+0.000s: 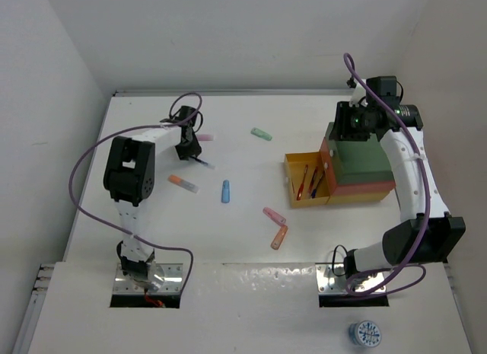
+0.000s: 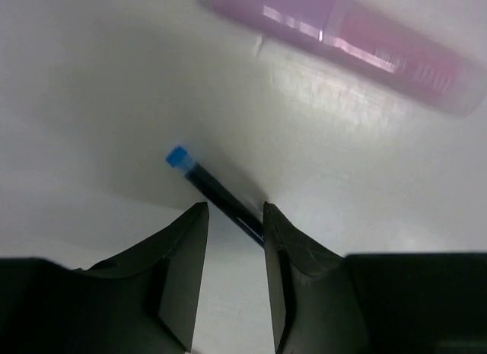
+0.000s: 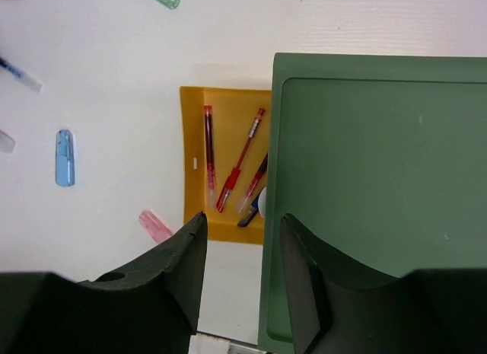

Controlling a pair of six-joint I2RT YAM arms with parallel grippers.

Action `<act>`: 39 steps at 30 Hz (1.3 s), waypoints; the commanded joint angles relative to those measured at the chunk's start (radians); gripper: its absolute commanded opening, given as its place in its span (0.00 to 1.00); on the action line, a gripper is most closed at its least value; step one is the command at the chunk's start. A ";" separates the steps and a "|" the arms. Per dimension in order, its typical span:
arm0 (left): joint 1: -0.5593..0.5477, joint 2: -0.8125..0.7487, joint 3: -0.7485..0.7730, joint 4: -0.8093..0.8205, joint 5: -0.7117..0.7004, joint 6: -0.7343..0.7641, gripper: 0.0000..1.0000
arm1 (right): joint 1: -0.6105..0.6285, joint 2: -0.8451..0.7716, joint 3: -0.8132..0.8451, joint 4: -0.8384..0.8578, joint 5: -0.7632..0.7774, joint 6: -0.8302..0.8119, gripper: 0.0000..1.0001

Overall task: Sort the stationery into containers
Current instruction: Pick up the pen from the center of the board, then place the pen in the drawer.

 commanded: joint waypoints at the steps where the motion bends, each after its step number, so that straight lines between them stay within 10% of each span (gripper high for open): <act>1: -0.036 -0.072 -0.106 0.015 0.093 -0.025 0.41 | 0.004 -0.001 0.000 0.023 -0.011 0.003 0.43; 13: -0.155 -0.070 -0.075 0.071 0.199 0.032 0.00 | 0.003 -0.024 0.000 0.012 -0.010 -0.012 0.42; 22: -0.257 -0.090 0.254 0.115 0.444 0.078 0.00 | 0.004 -0.034 0.008 0.010 0.003 -0.037 0.42; 39: -0.588 0.028 0.379 0.339 0.475 -0.109 0.00 | 0.004 -0.074 0.052 0.035 0.128 -0.083 0.37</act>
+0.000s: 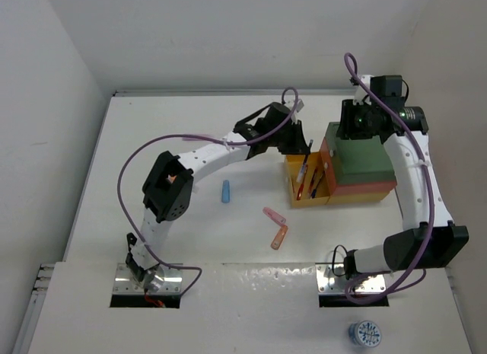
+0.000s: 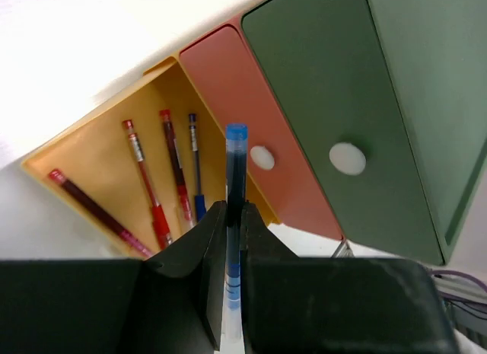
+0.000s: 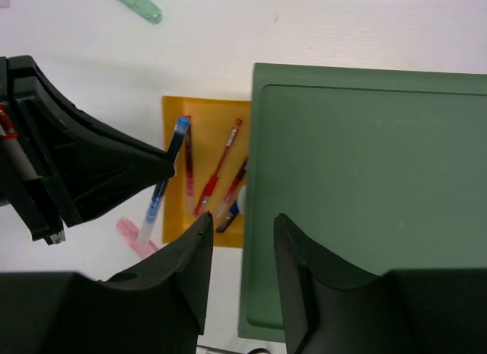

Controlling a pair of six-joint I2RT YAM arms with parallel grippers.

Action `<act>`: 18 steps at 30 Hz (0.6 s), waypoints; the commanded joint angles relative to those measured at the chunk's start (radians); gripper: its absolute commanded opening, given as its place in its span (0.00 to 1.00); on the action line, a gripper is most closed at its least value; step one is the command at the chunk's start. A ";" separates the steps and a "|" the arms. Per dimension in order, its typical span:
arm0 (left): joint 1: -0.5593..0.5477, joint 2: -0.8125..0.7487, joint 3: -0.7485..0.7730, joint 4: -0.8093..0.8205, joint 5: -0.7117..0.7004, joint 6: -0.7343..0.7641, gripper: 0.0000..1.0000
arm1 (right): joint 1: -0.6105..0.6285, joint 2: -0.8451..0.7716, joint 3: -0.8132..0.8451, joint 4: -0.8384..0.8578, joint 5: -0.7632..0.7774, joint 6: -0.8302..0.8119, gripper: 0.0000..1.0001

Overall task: Sort the stationery into containers
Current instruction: Place the pen in the drawer.

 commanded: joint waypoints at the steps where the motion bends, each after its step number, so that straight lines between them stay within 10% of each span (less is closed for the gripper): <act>1: -0.017 0.033 0.068 0.054 -0.016 -0.045 0.00 | 0.004 -0.043 0.031 0.036 0.114 -0.037 0.36; 13: -0.022 0.059 0.083 -0.009 -0.129 0.000 0.61 | 0.020 -0.057 -0.084 0.025 0.168 -0.098 0.24; 18: 0.065 -0.066 -0.022 -0.011 -0.123 0.030 0.54 | 0.026 -0.061 -0.130 0.058 0.185 -0.122 0.21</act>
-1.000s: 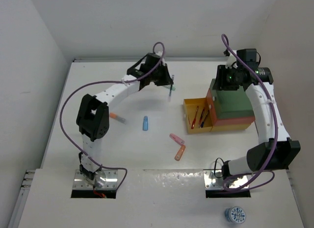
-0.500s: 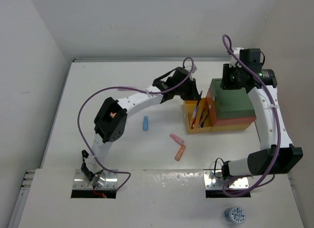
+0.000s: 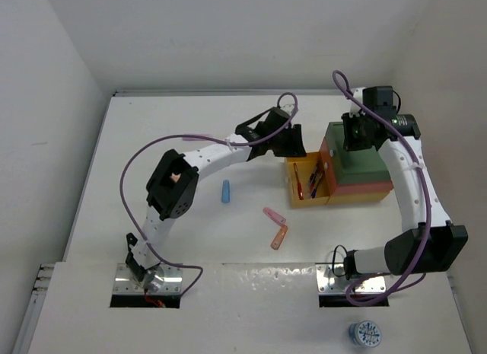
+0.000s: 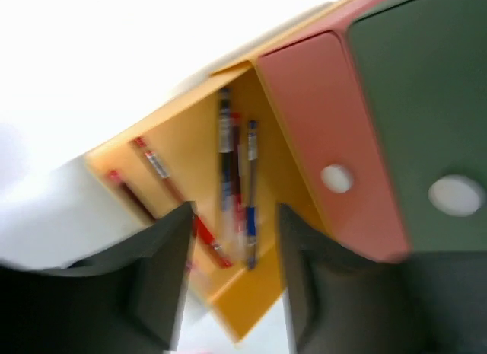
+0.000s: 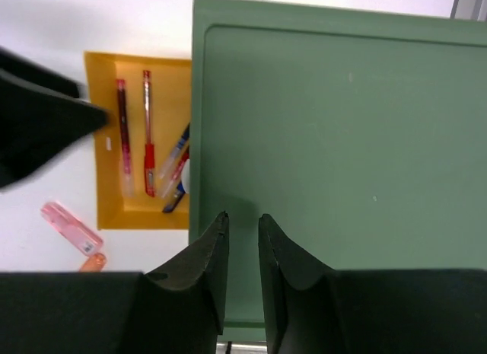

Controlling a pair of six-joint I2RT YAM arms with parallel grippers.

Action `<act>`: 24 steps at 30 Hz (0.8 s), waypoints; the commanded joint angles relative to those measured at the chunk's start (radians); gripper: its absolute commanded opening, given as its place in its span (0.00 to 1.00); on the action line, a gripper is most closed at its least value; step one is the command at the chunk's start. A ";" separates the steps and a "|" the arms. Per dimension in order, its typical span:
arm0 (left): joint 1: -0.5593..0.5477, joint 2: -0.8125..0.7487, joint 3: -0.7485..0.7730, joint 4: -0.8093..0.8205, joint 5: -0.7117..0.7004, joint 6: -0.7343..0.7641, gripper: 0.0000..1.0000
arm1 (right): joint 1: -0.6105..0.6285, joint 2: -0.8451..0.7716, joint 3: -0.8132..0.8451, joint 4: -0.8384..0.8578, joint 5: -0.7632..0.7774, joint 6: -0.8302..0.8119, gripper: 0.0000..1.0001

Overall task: Sort the stationery into containers
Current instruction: Place the pen in the drawer, then close the drawer in the storage box.

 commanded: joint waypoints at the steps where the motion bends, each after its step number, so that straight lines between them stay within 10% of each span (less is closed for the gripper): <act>1: 0.072 -0.176 -0.087 0.016 -0.009 0.019 0.49 | 0.007 -0.026 -0.026 0.050 0.034 -0.032 0.21; 9: 0.141 -0.354 -0.376 0.013 -0.037 0.025 0.10 | 0.024 -0.029 -0.091 0.077 0.051 -0.044 0.19; 24: 0.076 -0.126 -0.369 0.036 0.034 -0.071 0.00 | 0.038 -0.024 -0.103 -0.007 -0.066 -0.044 0.18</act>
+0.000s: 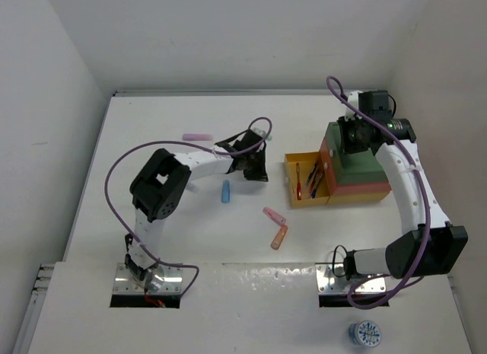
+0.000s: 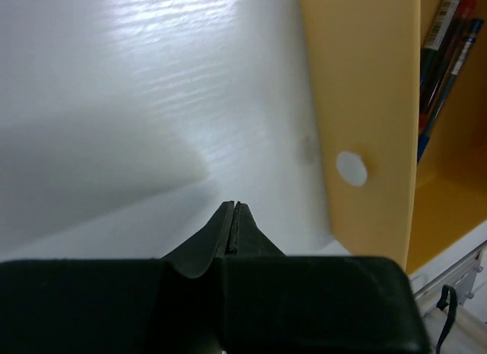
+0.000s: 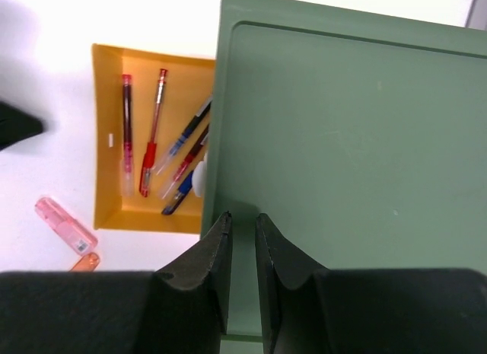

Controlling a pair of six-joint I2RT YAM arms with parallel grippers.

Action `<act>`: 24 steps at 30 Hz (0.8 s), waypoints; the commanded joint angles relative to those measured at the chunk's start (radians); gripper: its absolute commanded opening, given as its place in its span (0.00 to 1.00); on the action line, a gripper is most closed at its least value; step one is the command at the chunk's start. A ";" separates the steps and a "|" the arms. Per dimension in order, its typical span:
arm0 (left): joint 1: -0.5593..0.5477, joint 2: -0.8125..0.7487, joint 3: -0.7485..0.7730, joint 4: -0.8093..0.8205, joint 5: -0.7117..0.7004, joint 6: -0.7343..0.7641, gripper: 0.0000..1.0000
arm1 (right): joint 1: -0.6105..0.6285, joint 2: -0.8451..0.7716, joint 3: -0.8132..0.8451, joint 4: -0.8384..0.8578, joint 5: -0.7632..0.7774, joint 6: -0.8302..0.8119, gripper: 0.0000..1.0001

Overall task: Sort the stationery into containers
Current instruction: Close the drawer in the storage box.

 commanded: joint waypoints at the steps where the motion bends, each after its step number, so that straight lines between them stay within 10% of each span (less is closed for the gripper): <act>1: -0.022 0.055 0.110 0.049 0.054 -0.048 0.00 | 0.010 0.000 -0.026 -0.067 -0.071 -0.007 0.18; 24: -0.107 0.259 0.195 0.575 0.267 -0.265 0.01 | 0.011 0.041 -0.003 -0.119 -0.188 0.000 0.18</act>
